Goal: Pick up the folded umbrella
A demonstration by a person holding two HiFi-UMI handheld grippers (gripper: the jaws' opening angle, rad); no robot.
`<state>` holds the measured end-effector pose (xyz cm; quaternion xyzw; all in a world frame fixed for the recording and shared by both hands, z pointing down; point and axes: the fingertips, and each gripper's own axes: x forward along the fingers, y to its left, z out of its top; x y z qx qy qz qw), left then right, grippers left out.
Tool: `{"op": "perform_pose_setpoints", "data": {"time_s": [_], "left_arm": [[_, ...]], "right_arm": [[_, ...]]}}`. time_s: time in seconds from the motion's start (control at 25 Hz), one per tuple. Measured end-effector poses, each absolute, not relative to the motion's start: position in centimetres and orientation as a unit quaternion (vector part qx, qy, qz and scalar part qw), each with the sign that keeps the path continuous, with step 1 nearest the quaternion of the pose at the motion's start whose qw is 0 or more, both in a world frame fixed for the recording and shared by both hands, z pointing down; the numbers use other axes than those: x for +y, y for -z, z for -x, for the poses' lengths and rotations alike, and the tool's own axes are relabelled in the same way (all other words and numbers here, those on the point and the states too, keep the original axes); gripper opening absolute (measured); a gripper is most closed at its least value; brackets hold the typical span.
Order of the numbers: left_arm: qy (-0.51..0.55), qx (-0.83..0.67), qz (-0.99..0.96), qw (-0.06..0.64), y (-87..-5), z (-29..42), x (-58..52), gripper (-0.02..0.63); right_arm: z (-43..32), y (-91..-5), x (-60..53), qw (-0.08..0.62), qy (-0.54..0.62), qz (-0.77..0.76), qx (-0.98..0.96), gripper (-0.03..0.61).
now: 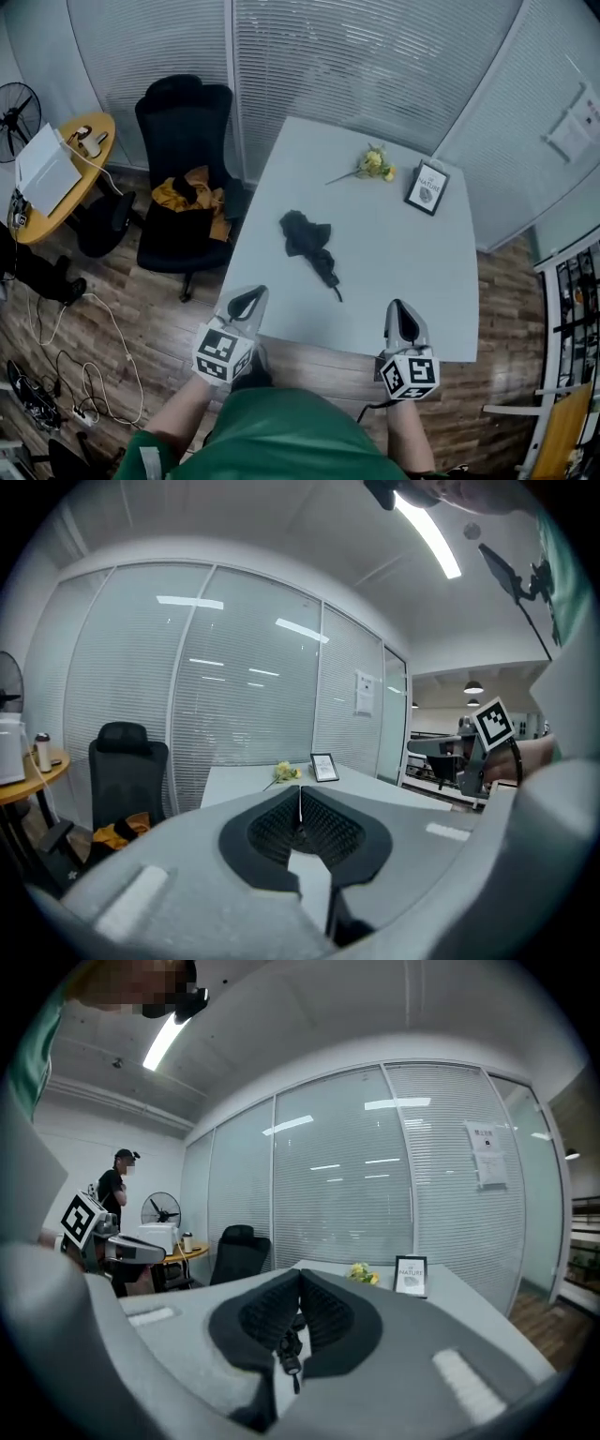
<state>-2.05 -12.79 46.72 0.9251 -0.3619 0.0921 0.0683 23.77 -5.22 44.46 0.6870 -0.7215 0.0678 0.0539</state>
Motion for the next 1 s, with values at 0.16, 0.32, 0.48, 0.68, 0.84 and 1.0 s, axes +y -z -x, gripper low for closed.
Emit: {"op": "perform_pose_setpoints", "data": {"time_s": [0.16,0.32,0.48,0.68,0.84,1.0], "left_arm": [[-0.1,-0.335,-0.935,0.054,-47.8,2.7,-17.2,0.012],[-0.107,-0.324,-0.938,0.056,-49.5,3.9,-20.2,0.012],[-0.108,-0.327,-0.936,0.073,-51.0,5.3,-21.9,0.012],[-0.111,-0.348,-0.927,0.082,-51.6,6.4,-23.6,0.012],[-0.116,-0.365,-0.92,0.089,-52.2,6.9,-24.3,0.012],[-0.124,-0.383,-0.909,0.104,-52.7,7.4,-24.6,0.012]], "right_arm": [[-22.7,-44.1,-9.5,0.071,-0.065,-0.708,-0.7,0.002],[-20.9,-44.3,-13.2,0.097,-0.057,-0.707,-0.698,0.003],[-18.3,-45.8,-15.8,0.13,-0.055,-0.678,-0.722,0.003],[-17.2,-48.2,-19.6,0.167,-0.07,-0.646,-0.742,0.003],[-16.9,-50.1,-22.8,0.194,-0.079,-0.618,-0.758,0.003],[-16.9,-53.6,-25.7,0.22,-0.121,-0.593,-0.765,0.06]]}}
